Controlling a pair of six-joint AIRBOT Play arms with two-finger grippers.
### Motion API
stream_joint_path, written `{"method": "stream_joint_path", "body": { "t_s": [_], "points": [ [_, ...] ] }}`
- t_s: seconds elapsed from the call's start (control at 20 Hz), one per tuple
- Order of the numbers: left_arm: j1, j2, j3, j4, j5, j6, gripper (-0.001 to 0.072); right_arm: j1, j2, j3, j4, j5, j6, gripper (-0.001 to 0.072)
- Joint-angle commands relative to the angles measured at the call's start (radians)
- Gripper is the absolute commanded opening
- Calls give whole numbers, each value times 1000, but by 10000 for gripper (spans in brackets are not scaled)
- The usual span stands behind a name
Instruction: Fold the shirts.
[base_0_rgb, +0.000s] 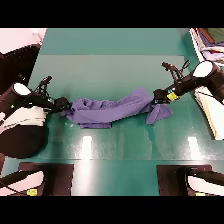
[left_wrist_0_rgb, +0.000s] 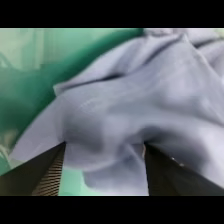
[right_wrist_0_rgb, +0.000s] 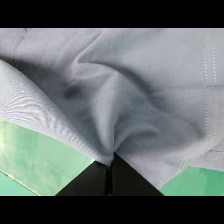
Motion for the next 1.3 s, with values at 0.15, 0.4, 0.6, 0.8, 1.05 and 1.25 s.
{"method": "stream_joint_path", "body": {
  "t_s": [0.15,0.4,0.6,0.8,1.05,1.25],
  "points": [
    [2,-24,-17,-30,101,3,389,1,-1,0,3,3,0,20],
    [2,-22,-16,-29,99,5,26,1,0,0,2,3,0,20],
    [37,90,105,-18,48,5,26,-25,68,51,-9,5,0,19],
    [121,316,428,-17,-14,5,26,-87,196,273,-8,18,0,19],
    [126,470,852,-15,-18,4,26,-148,360,511,-8,16,-1,19],
    [126,476,1142,-36,-28,-8,25,-190,437,670,-8,60,0,19]
  ]
}}
